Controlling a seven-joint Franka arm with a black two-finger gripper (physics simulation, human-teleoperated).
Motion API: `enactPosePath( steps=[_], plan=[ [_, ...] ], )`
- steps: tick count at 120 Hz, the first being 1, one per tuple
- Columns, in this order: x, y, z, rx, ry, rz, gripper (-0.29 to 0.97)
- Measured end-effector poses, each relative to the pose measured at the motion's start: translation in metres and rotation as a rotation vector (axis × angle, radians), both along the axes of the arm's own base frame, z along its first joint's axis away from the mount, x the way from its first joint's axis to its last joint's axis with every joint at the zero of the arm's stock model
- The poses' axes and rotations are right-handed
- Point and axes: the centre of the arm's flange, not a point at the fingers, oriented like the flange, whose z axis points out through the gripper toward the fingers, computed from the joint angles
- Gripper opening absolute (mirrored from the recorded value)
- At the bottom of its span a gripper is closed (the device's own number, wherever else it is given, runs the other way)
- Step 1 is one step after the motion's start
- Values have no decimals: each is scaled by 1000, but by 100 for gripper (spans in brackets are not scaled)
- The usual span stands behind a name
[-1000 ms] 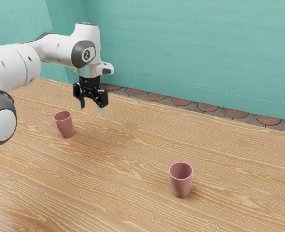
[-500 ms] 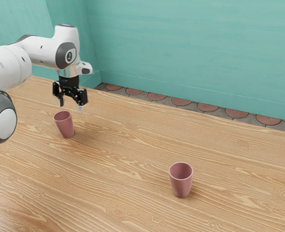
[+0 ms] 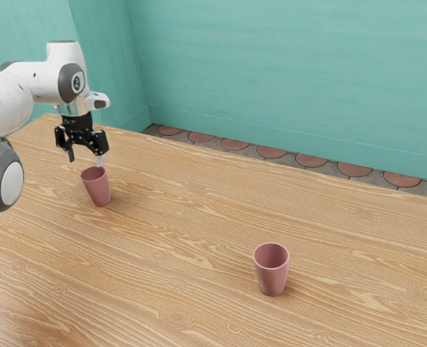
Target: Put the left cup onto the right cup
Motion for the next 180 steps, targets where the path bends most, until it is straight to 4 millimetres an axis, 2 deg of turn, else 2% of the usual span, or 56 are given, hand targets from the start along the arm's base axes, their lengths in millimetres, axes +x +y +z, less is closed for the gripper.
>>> enactPosePath(
  steps=[13, 32, 50, 160, 168, 180],
  plan=[
    [3, 3, -4, -35, -13, 4, 68],
    [15, -14, 0, -78, -30, -28, 68],
    [19, -28, -10, -103, -13, -47, 68],
    [19, -28, -83, -88, 65, -50, 68],
    [19, -28, -85, -83, 70, -52, 63],
    [19, -27, -85, -74, 73, -56, 42]
  ],
)
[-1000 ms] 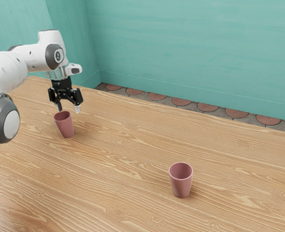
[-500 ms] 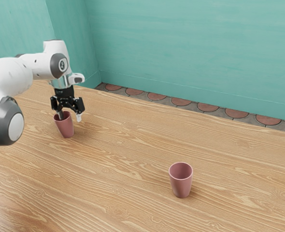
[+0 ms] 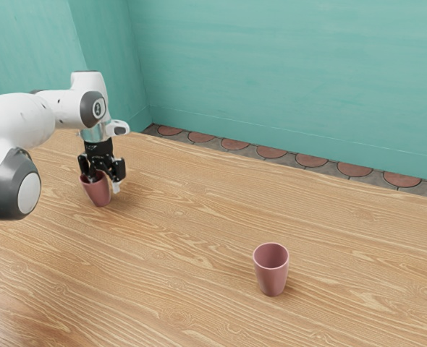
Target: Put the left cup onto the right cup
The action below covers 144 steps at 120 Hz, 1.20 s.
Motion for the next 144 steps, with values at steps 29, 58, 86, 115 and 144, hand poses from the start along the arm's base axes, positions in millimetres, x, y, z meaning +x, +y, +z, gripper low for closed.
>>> enactPosePath(
  steps=[29, 58, 86, 115, 144],
  plan=[
    [-1, 6, 4, 14, -4, 3, 3],
    [4, 5, 25, 68, -21, -27, -7],
    [21, -27, 67, 120, -81, -93, -10],
    [34, -72, 111, 124, -159, -156, -10],
    [44, -143, 138, 66, -220, -235, -11]
  ],
)
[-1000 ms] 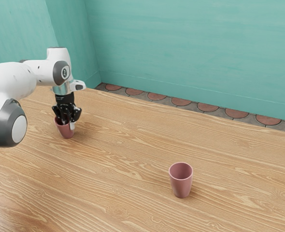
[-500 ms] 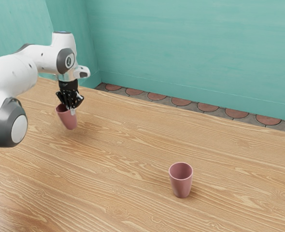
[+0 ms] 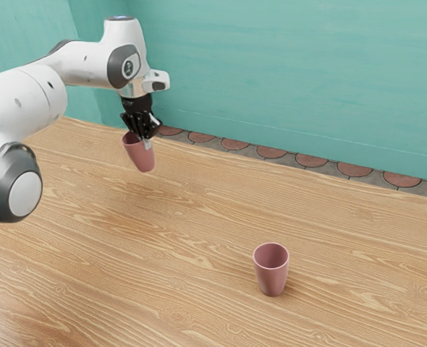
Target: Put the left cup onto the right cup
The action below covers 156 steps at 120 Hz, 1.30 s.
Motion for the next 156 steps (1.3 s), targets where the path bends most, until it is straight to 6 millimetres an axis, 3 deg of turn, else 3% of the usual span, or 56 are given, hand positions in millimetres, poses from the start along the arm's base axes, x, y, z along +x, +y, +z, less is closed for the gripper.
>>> enactPosePath(
  steps=[33, 72, 94, 127, 156],
  plan=[
    [1, -82, 17, -34, -23, -88, -11],
    [-6, -179, 25, -14, -32, -173, -11],
    [-19, -239, 33, -5, -45, -221, -11],
    [-46, -312, 46, -2, -50, -250, -11],
    [-70, -361, 46, 3, -36, -250, -11]
  ],
)
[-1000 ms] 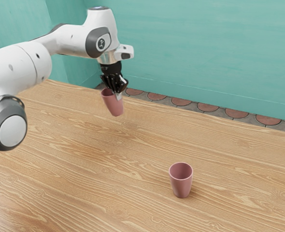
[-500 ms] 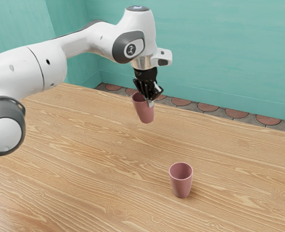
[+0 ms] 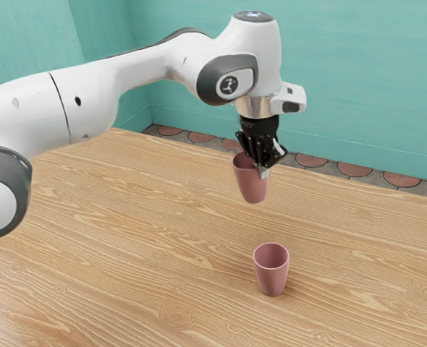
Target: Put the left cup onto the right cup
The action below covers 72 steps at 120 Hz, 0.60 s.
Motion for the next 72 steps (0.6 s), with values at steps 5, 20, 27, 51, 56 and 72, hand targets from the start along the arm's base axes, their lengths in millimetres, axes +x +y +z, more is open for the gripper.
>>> enactPosePath(
  steps=[5, 20, 27, 51, 56, 72],
  plan=[
    [-2, -5, -3, 3, 5, 7, -11],
    [-9, -18, -6, 6, 11, 29, -11],
    [-12, -25, -7, 5, 14, 37, -11],
    [-27, -54, -14, 8, 23, 52, -11],
    [-30, -61, -14, 8, 23, 53, -11],
    [-39, -76, -15, 7, 24, 60, -11]
  ],
)
